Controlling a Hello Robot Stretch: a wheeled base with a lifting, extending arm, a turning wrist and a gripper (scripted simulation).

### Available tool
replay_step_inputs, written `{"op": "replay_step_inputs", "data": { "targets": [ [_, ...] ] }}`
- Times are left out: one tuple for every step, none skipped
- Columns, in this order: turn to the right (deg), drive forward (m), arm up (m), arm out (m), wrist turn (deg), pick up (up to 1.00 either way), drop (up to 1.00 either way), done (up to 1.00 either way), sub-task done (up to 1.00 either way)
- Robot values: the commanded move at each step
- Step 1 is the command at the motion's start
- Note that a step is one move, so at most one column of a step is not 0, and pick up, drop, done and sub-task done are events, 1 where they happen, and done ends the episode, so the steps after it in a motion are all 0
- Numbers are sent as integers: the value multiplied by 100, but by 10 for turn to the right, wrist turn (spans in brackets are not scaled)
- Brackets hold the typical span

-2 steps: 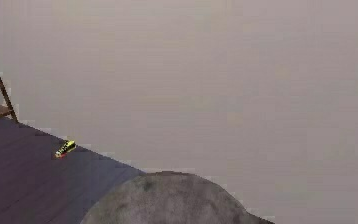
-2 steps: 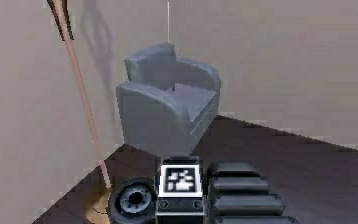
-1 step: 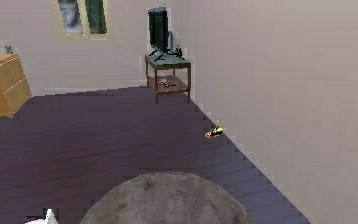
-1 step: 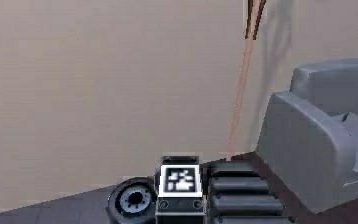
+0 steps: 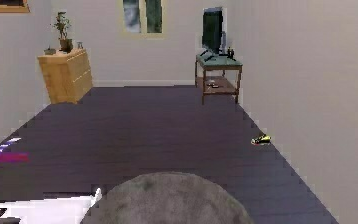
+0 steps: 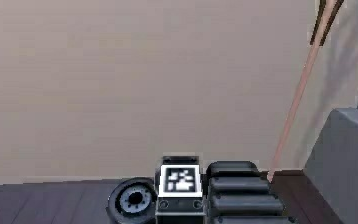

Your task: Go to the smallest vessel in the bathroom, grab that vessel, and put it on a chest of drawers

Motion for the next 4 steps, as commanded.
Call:
{"op": "replay_step_inputs", "data": {
  "targets": [
    [0,100,0,0,0,0,0,0,0],
    [-60,0,0,0,0,0,0,0,0],
    [0,35,0,0,0,0,0,0,0],
    [-210,0,0,0,0,0,0,0,0]
  ]
}}
